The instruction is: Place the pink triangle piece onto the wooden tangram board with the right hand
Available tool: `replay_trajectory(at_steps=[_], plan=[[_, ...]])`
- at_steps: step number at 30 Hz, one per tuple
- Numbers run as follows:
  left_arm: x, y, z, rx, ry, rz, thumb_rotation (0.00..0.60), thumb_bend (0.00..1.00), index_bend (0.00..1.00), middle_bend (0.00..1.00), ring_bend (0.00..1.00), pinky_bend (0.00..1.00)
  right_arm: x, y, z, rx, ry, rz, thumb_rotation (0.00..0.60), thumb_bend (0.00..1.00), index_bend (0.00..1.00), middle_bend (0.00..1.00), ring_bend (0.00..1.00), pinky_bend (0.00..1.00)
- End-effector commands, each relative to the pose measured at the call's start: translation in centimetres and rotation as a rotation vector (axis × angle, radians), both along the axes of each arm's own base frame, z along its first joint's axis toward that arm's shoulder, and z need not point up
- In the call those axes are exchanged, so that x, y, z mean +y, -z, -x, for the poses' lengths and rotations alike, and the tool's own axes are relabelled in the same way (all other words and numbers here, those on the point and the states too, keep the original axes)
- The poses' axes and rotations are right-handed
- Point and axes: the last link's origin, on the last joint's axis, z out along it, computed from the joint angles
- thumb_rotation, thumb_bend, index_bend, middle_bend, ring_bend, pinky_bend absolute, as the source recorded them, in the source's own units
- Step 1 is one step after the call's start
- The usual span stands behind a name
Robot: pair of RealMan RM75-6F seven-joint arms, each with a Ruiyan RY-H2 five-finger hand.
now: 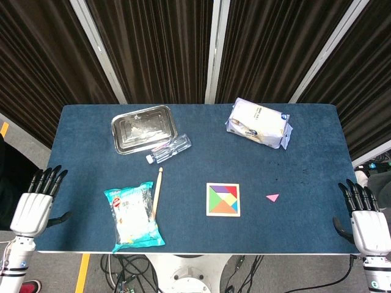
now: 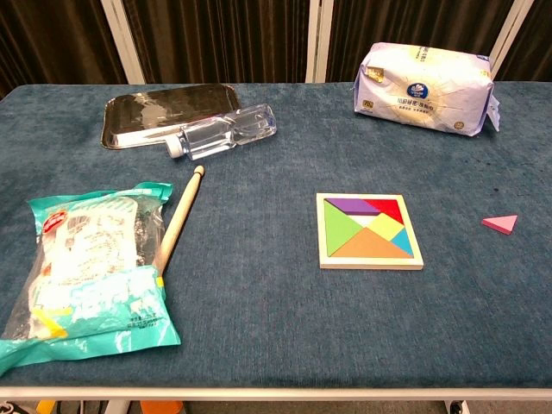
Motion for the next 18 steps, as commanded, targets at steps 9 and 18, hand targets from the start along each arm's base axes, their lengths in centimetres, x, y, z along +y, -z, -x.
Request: replay_trajectory(at_steps=[9,18], plan=[[0.2,-0.1,-0.2,-0.004,0.006,-0.003,0.6,0.0,0.0,0.0,0.0,0.0,-0.2,-0.1,0.1,0.0,0.001,0.003,0.6,0.26,0.0,0.0,0.0,0.0],[0.0,-0.1,0.2,-0.007,0.001,0.001,0.6,0.0,0.0,0.0,0.0,0.0,-2.0,1.1,0.3,0.034,0.009,-0.065,0.6,0.26,0.0,0.0,0.0,0.0]])
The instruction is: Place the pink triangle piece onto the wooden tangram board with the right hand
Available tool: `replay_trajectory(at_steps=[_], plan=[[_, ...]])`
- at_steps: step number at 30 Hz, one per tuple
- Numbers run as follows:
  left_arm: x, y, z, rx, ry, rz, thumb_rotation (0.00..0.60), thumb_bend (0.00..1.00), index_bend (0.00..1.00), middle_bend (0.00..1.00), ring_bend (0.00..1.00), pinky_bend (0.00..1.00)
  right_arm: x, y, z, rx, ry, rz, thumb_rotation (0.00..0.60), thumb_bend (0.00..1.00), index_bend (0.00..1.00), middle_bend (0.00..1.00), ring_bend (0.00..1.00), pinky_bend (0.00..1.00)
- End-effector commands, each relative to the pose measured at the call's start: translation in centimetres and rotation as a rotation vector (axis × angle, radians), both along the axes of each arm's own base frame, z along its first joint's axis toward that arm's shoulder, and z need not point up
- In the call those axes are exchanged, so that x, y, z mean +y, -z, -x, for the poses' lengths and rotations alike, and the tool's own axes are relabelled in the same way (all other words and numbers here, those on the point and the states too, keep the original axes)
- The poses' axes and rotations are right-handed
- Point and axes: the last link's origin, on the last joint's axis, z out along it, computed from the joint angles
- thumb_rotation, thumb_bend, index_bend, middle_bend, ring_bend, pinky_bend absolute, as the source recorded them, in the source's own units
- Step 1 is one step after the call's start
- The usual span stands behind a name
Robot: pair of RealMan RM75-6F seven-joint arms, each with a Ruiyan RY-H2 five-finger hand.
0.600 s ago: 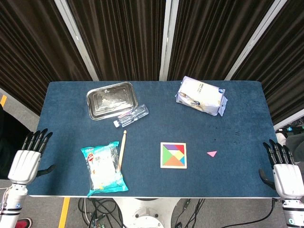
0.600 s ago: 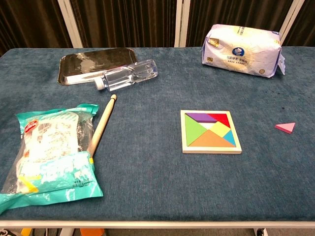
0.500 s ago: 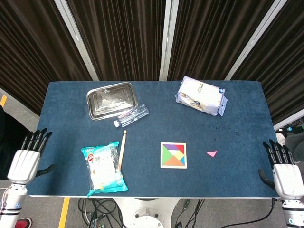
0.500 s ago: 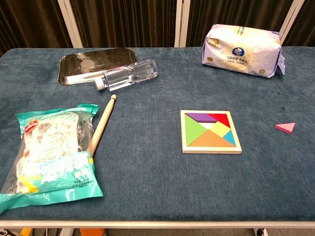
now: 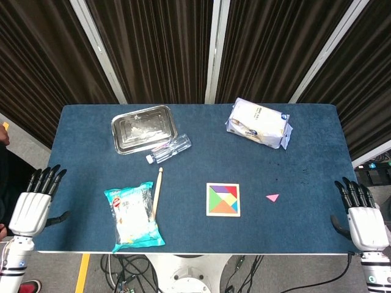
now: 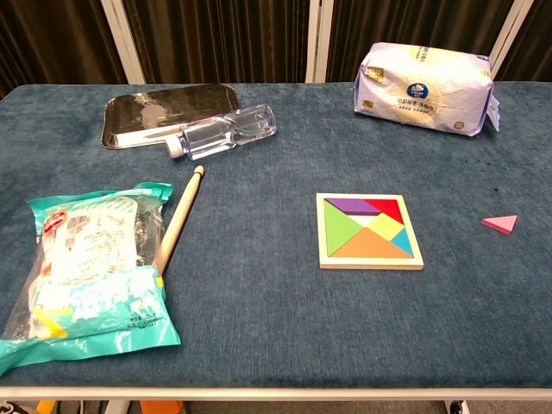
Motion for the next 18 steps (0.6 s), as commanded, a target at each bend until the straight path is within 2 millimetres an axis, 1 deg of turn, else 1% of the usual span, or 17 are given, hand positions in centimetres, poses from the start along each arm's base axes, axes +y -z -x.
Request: replay_trajectory(at_steps=[1,10,18], plan=[[-0.1,0.1,0.2,0.001,0.001,-0.001,0.6,0.0,0.0,0.0,0.0,0.0,-1.1,0.8,0.0,0.027,-0.003,-0.038,0.6,0.26,0.0,0.0,0.0,0.0],[0.1,0.5,0.8,0.001,-0.02,0.014,0.6,0.0,0.0,0.0,0.0,0.0,-4.8,4.1,-0.4,0.098,-0.019,-0.194,0.6,0.26,0.0,0.0,0.0,0.0],[0.1,0.7,0.9,0.001,-0.026,0.031,0.6,0.0,0.0,0.0,0.0,0.0,-7.4,8.1,-2.5,0.165,-0.052,-0.297,0.6,0.26,0.0,0.0,0.0,0.0]])
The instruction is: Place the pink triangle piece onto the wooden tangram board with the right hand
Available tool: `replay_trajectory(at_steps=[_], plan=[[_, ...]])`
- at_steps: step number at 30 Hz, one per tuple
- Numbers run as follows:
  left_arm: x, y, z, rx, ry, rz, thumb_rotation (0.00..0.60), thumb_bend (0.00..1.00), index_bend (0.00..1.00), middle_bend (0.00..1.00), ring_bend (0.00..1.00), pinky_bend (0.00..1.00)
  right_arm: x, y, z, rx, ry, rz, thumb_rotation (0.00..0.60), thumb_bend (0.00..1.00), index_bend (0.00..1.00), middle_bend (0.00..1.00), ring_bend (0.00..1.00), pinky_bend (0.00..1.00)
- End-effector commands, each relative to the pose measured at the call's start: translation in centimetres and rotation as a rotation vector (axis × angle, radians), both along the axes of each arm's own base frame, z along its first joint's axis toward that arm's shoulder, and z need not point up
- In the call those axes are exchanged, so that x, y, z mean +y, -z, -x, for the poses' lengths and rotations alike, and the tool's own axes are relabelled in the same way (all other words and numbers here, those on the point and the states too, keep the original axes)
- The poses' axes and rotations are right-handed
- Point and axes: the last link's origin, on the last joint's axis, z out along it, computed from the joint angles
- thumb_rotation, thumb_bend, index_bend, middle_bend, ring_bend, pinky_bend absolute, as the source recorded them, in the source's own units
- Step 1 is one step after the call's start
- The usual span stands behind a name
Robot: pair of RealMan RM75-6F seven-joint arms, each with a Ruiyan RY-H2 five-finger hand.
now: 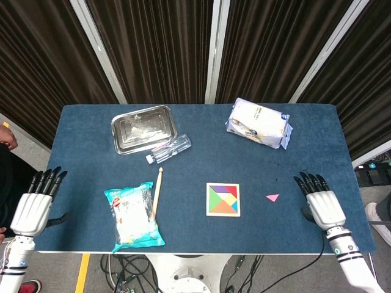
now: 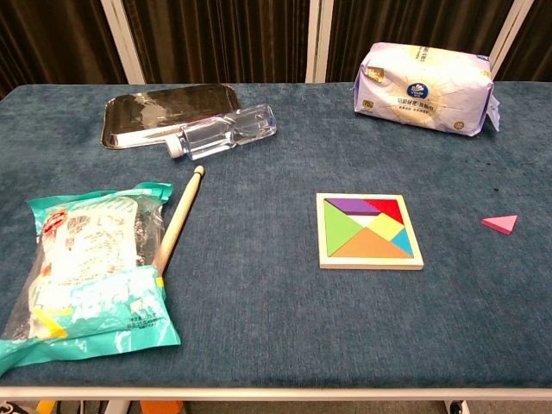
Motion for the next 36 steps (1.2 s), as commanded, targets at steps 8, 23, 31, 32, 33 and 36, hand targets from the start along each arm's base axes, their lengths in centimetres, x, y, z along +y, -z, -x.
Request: replay_trajectory(at_steps=[8,23,31,32,33,36], plan=[[0.0,0.1,0.5,-0.006,-0.011,0.016,0.6,0.0,0.01,0.0,0.0,0.0,-2.7,4.5,-2.2,0.011,-0.007,-0.096,0.6,0.24,0.01,0.0,0.0,0.0],[0.0,0.2,1.1,-0.013,-0.02,0.016,0.6,0.0,0.01,0.0,0.0,0.0,-3.3,6.7,-2.7,0.036,0.014,-0.13,0.6,0.24,0.11,0.0,0.0,0.0],[0.0,0.0,1.0,-0.009,-0.016,0.011,0.6,0.0,0.01,0.0,0.0,0.0,-3.6,7.4,-2.8,0.024,0.018,-0.136,0.6,0.25,0.24,0.0,0.0,0.0],[0.0,0.0,1.0,-0.009,-0.016,0.012,0.6,0.0,0.01,0.0,0.0,0.0,-3.6,7.5,-2.8,0.023,0.019,-0.135,0.6,0.25,0.25,0.0,0.0,0.0],[0.0,0.0,1.0,-0.008,-0.017,0.012,0.6,0.0,0.01,0.0,0.0,0.0,-3.6,7.5,-2.8,0.023,0.019,-0.134,0.6,0.25,0.26,0.0,0.0,0.0],[0.0,0.1,1.0,-0.008,-0.017,0.013,0.6,0.0,0.01,0.0,0.0,0.0,-3.7,7.5,-2.7,0.022,0.025,-0.126,0.6,0.25,0.29,0.0,0.0,0.0]])
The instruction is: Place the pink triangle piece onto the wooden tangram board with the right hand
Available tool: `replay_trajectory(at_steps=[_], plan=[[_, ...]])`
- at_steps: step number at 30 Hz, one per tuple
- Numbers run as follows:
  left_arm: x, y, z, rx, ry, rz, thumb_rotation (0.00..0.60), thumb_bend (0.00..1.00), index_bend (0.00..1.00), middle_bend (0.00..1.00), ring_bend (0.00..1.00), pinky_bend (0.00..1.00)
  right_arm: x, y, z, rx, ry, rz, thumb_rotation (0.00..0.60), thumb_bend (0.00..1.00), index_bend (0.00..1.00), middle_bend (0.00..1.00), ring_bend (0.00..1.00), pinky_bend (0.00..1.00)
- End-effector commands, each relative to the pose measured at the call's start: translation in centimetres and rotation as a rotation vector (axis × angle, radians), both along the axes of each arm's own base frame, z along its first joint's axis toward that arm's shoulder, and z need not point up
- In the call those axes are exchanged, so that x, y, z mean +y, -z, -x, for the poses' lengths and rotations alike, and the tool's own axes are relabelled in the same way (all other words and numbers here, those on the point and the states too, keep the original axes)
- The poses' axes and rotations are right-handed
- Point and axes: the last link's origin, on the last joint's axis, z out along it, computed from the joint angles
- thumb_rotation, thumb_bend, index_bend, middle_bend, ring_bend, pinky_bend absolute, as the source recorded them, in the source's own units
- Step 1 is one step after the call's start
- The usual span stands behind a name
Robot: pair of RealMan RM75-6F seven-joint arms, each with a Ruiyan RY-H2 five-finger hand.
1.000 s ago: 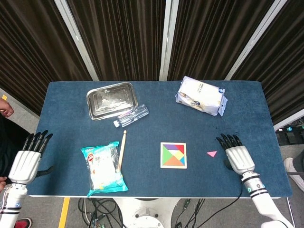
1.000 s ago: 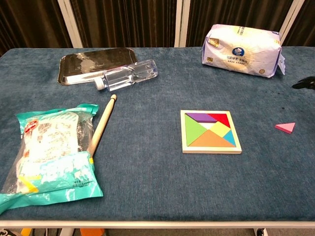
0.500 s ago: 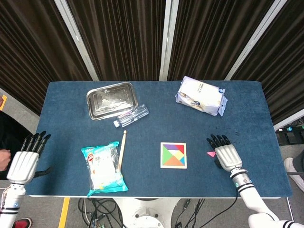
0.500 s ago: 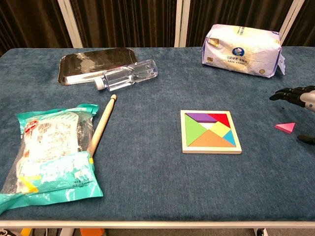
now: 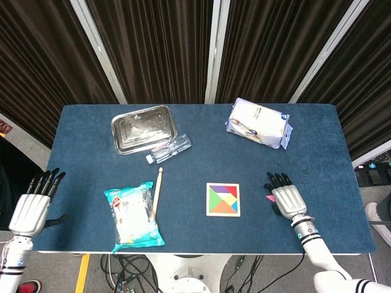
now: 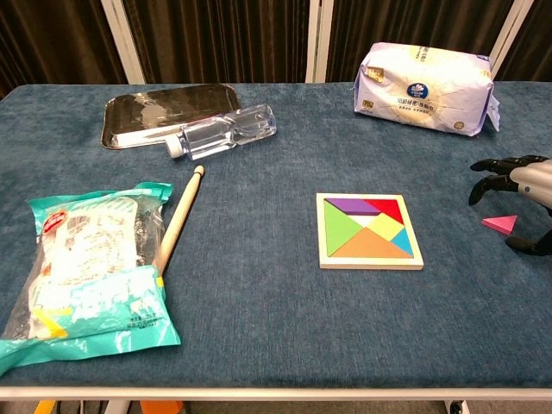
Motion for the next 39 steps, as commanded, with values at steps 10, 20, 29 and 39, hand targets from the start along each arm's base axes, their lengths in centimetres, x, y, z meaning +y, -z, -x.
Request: replay_trajectory(at_steps=[10,20,29,39], plan=[[0.05,0.11,0.03,0.0,-0.002,0.004,0.6,0.0,0.01,0.0,0.0,0.0,-0.12,-0.21,0.26,-0.006,0.013,0.017,0.6,0.26,0.36,0.0,0.0,0.0],[0.09,0.3,0.04,0.001,-0.003,0.009,0.6,0.0,0.01,0.0,0.0,0.0,-0.19,-0.38,0.3,-0.013,0.016,0.028,0.6,0.27,0.41,0.0,0.0,0.0],[0.07,0.28,0.12,0.003,-0.005,0.01,0.6,0.0,0.01,0.0,0.0,0.0,-0.15,-0.37,0.44,-0.009,0.02,0.03,0.6,0.27,0.45,0.0,0.0,0.0],[0.07,0.35,0.25,0.001,-0.007,0.012,0.6,0.0,0.01,0.0,0.0,0.0,-0.23,-0.47,0.36,-0.012,0.015,0.037,0.6,0.28,0.49,0.0,0.0,0.0]])
